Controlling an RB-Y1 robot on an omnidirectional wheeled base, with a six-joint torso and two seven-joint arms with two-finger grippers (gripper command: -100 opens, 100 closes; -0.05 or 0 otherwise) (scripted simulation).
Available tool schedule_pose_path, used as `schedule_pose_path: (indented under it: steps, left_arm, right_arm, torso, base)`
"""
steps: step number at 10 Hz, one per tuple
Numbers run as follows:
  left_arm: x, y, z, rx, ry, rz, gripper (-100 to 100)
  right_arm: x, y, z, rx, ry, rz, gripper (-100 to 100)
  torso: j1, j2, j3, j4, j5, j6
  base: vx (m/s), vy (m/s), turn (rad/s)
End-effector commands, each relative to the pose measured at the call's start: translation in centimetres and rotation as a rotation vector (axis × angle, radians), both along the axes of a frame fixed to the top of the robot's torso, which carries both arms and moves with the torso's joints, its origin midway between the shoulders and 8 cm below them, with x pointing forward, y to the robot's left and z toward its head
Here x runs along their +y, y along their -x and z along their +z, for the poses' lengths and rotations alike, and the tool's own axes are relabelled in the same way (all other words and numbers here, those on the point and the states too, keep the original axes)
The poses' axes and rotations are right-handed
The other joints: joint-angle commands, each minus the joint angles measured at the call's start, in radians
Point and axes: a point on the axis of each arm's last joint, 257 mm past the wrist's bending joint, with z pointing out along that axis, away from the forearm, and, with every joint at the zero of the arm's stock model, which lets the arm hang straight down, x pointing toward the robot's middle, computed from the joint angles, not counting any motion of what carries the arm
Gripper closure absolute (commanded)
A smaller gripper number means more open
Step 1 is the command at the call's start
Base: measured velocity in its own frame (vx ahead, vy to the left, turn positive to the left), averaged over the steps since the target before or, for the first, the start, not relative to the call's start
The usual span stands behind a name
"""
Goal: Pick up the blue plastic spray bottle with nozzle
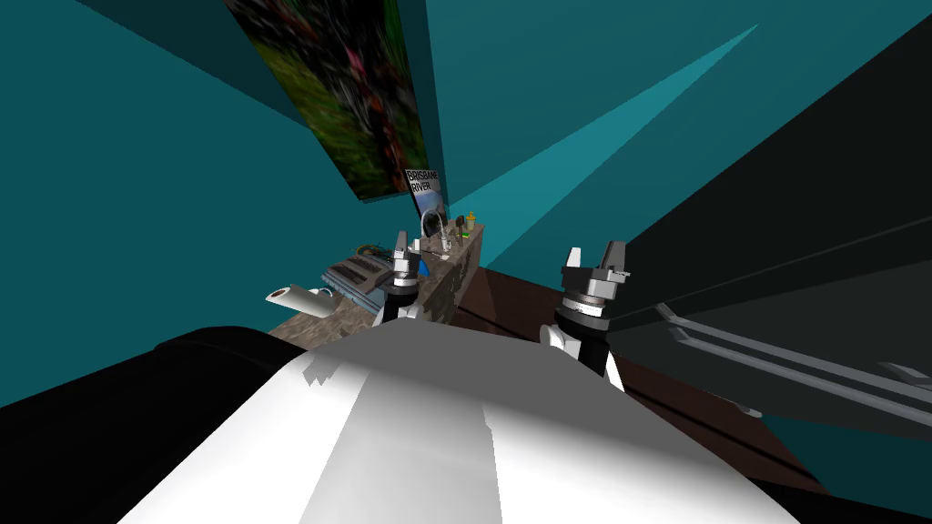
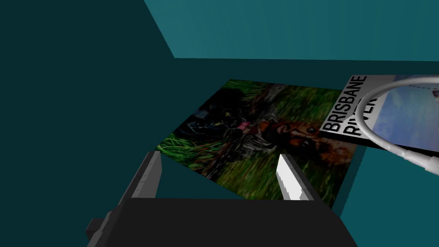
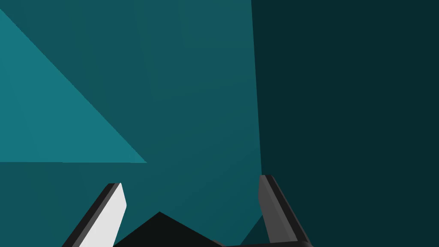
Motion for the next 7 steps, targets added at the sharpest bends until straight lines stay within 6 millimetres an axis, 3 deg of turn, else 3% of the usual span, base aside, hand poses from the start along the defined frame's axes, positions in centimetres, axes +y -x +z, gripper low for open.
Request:
schedule_pose_path:
  steps: [1,7]
  left_arm:
    - [0.2,-0.2,-0.5,0.025,-0.022,-0.002,-100]
    - [3.7,-1.3,-4.4,0.230,-0.106,0.047,-100]
  right_arm:
    - [0.0,0.0,0.0,0.000,0.000,0.000,0]
    - [0.0,0.0,0.0,0.000,0.000,0.000,0]
  torso:
    - [0.000,0.000,0.000,0.000,0.000,0.000]
    - [-0.007,-0.002,-0.001,-0.001,-0.002,0.000]
  base:
    - [0.001,-0.054,-0.015]
    - [0.033,-0.112,0.019]
